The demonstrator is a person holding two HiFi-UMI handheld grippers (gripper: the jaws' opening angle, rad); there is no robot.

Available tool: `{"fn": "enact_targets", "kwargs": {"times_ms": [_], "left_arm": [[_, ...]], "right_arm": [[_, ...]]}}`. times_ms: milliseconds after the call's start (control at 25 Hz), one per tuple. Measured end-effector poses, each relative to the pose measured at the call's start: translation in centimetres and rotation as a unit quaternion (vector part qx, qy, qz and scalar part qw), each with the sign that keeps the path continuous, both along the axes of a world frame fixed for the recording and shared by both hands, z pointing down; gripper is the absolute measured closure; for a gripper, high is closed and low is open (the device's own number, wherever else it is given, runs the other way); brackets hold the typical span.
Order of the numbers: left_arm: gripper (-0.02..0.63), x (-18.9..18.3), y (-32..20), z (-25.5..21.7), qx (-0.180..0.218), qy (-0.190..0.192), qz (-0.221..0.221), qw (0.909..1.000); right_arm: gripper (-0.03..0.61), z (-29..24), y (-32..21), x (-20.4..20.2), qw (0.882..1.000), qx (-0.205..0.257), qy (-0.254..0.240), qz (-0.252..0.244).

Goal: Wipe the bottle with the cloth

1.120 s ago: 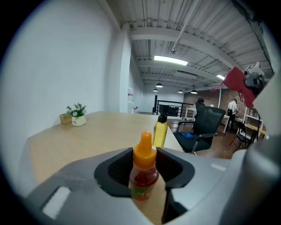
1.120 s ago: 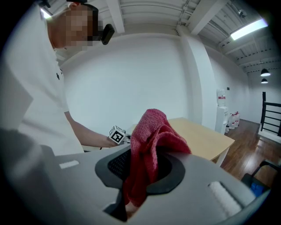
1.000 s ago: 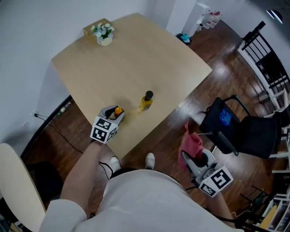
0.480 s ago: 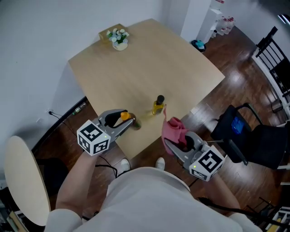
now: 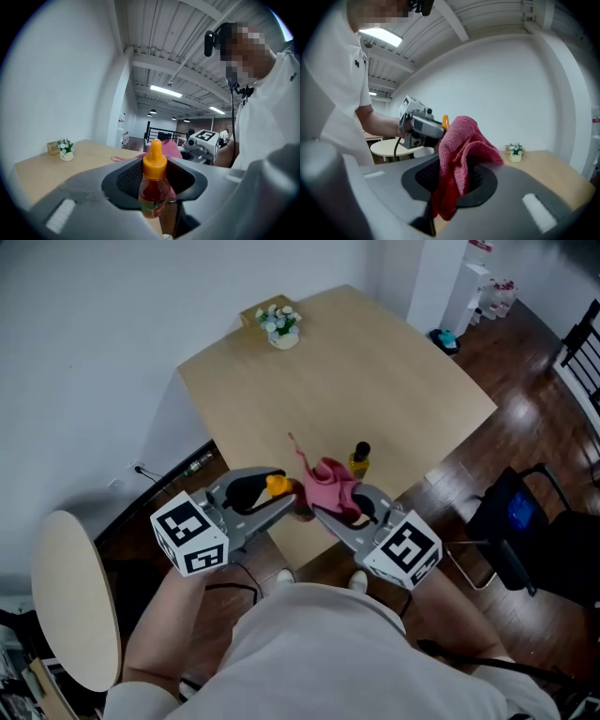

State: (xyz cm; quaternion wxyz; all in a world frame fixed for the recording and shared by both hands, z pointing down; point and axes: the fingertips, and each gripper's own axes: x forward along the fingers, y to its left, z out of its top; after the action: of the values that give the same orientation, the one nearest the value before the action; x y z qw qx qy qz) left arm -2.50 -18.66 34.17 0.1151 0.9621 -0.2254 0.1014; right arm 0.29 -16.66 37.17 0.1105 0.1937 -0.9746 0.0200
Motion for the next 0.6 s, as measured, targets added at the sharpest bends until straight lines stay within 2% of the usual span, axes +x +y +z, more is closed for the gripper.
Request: {"fn": "enact_targets", "kwargs": {"times_ms": [160,320,440,520,600], "left_arm": [[0.457,-0.5,0.1,-1.7,-0.007,0.03,-0.011,0.9995],[0.457,-0.7,-0.5,-2.8,-0.015,0.05,-0.032,0.9981],[0.457,-0.7,-1.3,-2.7,-0.014,0.028,-0.05,0.9982],[0.456,-0.4,-1.7,-2.4,-0.018,0.018,-0.056,0.9981],[0.456,0.3,-1.8,-2.2,-0.024,0.019,-0.055,0.998]], "right_arm": [[0.505,4.6,0.5,0.8,0.999,-0.043,0.023,0.012],[0.505,7.1,0.6,2.7,0.997,-0.065,0.029,0.037],[0.505,3.2,1.3,3.3,0.998,-0.03,0.007,0.046],[0.505,-0.5,2.2,2.8,0.999,0.014,0.003,0.031],[0.505,-3.0,3.0,1.8,0.999,0.036,0.0,0.017]]}}
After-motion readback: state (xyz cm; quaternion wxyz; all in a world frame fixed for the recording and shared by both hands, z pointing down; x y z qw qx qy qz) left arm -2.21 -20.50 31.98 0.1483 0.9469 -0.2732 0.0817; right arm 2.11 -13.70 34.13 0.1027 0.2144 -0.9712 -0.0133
